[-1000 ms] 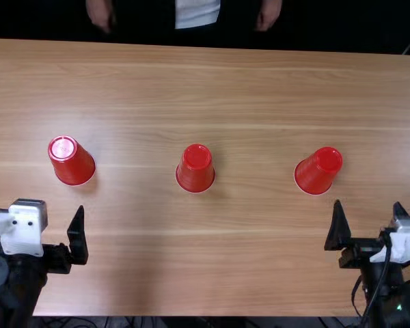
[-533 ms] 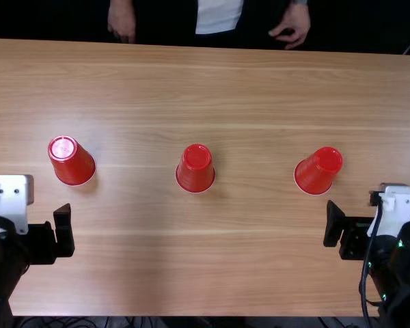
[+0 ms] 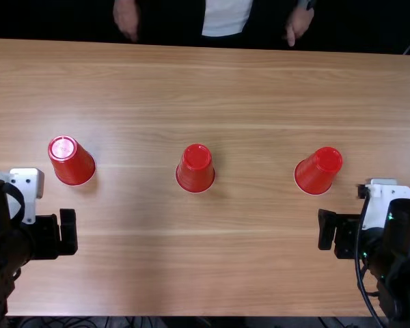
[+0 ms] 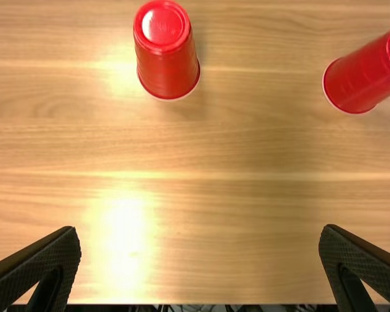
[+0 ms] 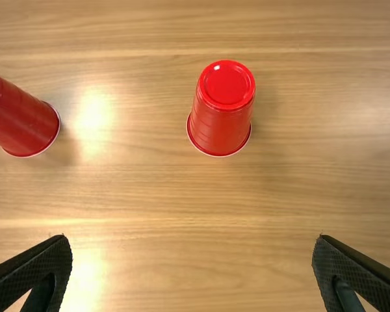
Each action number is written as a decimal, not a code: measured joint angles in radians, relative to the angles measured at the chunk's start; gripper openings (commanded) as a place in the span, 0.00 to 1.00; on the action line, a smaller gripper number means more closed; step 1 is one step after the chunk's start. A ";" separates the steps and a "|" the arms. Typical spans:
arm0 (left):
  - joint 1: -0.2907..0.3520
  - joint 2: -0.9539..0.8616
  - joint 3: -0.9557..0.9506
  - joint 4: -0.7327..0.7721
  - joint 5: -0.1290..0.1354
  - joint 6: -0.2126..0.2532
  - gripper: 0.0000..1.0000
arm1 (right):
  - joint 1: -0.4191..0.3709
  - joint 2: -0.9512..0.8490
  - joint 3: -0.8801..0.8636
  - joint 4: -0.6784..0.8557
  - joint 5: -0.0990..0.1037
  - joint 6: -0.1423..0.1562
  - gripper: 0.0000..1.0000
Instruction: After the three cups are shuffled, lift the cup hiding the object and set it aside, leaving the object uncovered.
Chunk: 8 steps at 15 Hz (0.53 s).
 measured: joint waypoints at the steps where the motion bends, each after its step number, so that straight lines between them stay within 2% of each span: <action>1: 0.000 0.013 0.000 -0.004 0.001 0.000 1.00 | 0.006 0.023 0.013 -0.002 -0.001 0.000 1.00; 4: 0.000 0.052 0.000 -0.010 0.000 0.000 1.00 | 0.072 0.098 0.091 -0.002 -0.013 0.001 1.00; 8: 0.000 0.066 0.006 -0.012 0.001 0.000 1.00 | 0.192 0.246 0.216 0.030 -0.019 0.002 1.00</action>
